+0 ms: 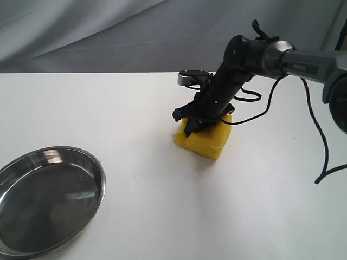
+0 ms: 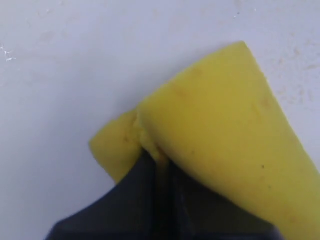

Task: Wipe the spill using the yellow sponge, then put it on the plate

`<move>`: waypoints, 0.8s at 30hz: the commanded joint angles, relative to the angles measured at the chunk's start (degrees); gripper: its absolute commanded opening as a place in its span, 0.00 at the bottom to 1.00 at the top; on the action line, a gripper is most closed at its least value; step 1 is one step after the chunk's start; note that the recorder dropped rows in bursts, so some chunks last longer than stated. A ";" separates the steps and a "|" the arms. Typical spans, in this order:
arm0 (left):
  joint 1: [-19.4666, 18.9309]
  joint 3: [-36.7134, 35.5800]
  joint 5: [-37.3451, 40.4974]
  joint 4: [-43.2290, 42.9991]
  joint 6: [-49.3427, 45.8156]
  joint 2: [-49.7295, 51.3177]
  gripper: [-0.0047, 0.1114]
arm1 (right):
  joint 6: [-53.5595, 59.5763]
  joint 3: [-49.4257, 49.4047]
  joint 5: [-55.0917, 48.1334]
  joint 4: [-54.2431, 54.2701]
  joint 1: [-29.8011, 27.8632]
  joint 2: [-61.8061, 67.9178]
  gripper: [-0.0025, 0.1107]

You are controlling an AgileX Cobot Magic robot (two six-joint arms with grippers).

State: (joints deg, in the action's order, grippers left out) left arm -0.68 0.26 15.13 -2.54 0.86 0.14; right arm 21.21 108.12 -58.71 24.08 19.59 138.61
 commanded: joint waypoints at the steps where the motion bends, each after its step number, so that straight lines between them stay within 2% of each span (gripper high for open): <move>1: 0.33 -0.26 0.08 -0.24 0.27 -0.14 0.04 | 3.42 -1.35 -1.52 -1.12 -1.30 2.76 0.02; 5: 0.33 -0.26 0.08 -0.24 0.27 -0.14 0.04 | 10.52 -1.35 -4.15 7.91 1.17 2.76 0.02; 18: 0.33 -0.26 0.08 -0.24 0.27 -0.14 0.04 | 19.51 -1.35 -8.20 9.51 15.15 2.76 0.02; 24: 0.33 -0.26 0.08 -0.24 0.27 -0.14 0.04 | 21.77 -1.35 -8.20 9.51 18.51 2.76 0.02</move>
State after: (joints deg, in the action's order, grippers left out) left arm -0.68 0.26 15.13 -2.54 0.86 0.14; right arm 41.35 108.12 -63.83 33.06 35.95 139.14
